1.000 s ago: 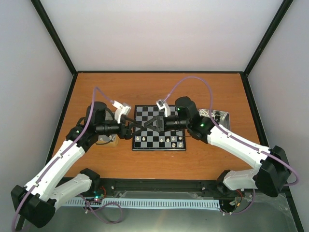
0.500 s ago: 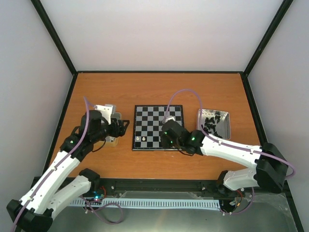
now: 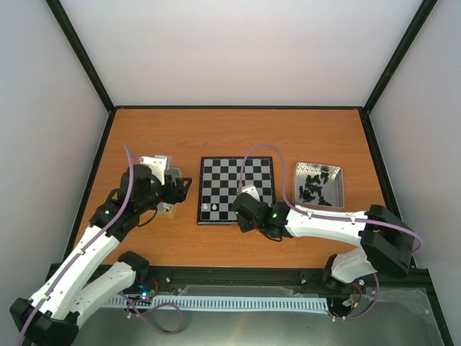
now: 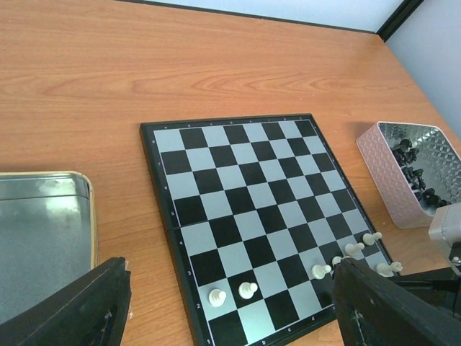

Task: Set up the chess pieces on the board
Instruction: Place the chess piece on the chessboard.

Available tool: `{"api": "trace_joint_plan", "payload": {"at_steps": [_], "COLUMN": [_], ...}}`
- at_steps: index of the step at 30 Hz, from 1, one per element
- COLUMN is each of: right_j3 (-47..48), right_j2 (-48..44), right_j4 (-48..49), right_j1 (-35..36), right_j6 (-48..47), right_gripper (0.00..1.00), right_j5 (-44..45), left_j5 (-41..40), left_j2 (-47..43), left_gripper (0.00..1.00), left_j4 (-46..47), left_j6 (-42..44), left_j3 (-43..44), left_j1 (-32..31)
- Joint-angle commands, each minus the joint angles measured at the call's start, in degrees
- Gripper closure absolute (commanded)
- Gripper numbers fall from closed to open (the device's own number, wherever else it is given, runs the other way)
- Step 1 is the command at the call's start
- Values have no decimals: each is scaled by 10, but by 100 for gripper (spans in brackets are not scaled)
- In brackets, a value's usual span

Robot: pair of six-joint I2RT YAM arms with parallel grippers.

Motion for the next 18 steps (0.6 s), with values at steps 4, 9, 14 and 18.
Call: {"api": "trace_joint_plan", "payload": {"at_steps": [4,9,14,18], "right_j3": [-21,-21,-17,-18], "right_j2": [18,27,34,31], "right_j4": [56,79,82,55], "right_j1": [5,5,5,5], "right_j6": [20,19,24,45], "right_gripper": [97,97,97,97], "right_j5": [-26,-25,-10,26], "left_j5": [2,6,10,10], "left_j2": [-17,-20,-12,-15], "left_gripper": [23,22,22,22], "left_j4": [15,17,14,15], "left_j6": [0,1,2,0], "left_j3": [-1,-2,1,-2], "left_j1": [-3,-3,-3,-3]}}
